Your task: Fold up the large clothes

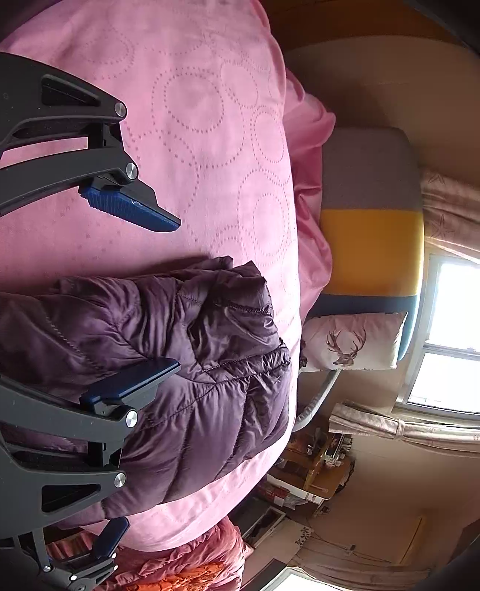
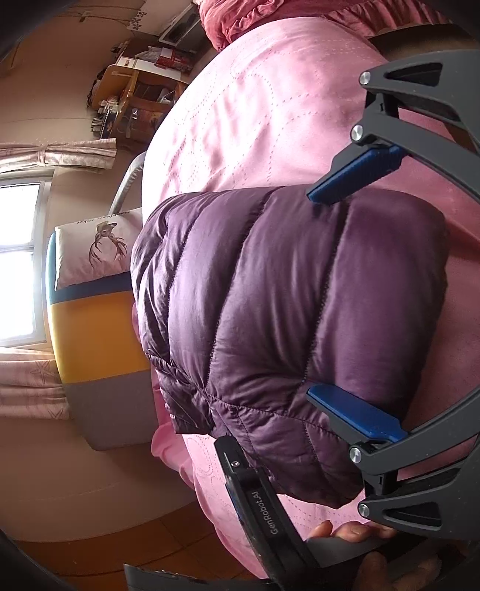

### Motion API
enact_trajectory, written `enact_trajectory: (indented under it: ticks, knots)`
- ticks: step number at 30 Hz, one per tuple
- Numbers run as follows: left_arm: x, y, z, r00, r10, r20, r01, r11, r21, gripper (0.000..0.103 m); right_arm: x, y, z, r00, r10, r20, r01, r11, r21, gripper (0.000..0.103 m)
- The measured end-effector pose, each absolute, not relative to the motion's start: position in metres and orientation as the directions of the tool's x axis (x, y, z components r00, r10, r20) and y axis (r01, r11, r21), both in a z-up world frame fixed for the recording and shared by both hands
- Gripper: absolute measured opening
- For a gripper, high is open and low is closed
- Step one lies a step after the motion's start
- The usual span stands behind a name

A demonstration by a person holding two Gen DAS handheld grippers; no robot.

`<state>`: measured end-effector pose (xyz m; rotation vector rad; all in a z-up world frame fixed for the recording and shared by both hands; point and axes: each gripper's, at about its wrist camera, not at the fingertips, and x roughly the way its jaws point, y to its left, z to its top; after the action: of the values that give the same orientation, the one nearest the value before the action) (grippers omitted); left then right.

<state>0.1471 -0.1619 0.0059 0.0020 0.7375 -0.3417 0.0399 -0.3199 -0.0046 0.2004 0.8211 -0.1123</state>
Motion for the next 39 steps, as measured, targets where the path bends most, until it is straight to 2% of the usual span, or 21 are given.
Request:
enact_trajectory:
  ticks: [7, 13, 20, 23, 27, 31, 34, 39]
  knots:
    - [0.136, -0.158, 0.009, 0.702, -0.294, -0.649, 0.309, 0.946, -0.095, 0.07, 0.03, -0.307, -0.013, 0.658, -0.032, -0.753, 0.182, 0.976, 0.117, 0.098]
    - [0.14, -0.161, -0.016, 0.669, -0.276, -0.69, 0.316, 0.946, -0.073, 0.07, 0.027, -0.29, -0.024, 0.648, -0.067, -0.759, 0.175, 0.983, 0.062, 0.099]
    - [0.133, -0.151, -0.009, 0.681, -0.287, -0.673, 0.296, 0.949, -0.105, 0.07, 0.018, -0.299, 0.0, 0.656, -0.066, -0.752, 0.21, 0.973, 0.098, 0.099]
    - [0.125, -0.145, 0.003, 0.704, -0.283, -0.652, 0.279, 0.954, -0.112, 0.081, 0.01, -0.301, 0.018, 0.683, -0.112, -0.721, 0.26, 0.961, 0.097, 0.101]
    - [0.11, -0.137, 0.017, 0.728, -0.282, -0.625, 0.273, 0.955, -0.114, 0.089, -0.001, -0.299, 0.035, 0.696, -0.195, -0.692, 0.339, 0.938, 0.077, 0.101]
    - [0.091, -0.133, 0.027, 0.762, -0.261, -0.593, 0.264, 0.961, -0.083, 0.092, -0.01, -0.294, 0.04, 0.694, -0.241, -0.678, 0.372, 0.927, 0.051, 0.101]
    - [0.08, -0.131, 0.03, 0.771, -0.252, -0.585, 0.257, 0.963, -0.077, 0.098, -0.017, -0.291, 0.042, 0.699, -0.254, -0.669, 0.382, 0.923, 0.048, 0.101]
    - [0.064, -0.132, 0.033, 0.774, -0.245, -0.584, 0.252, 0.965, -0.07, 0.099, -0.031, -0.284, 0.046, 0.715, -0.266, -0.647, 0.38, 0.924, 0.041, 0.101]
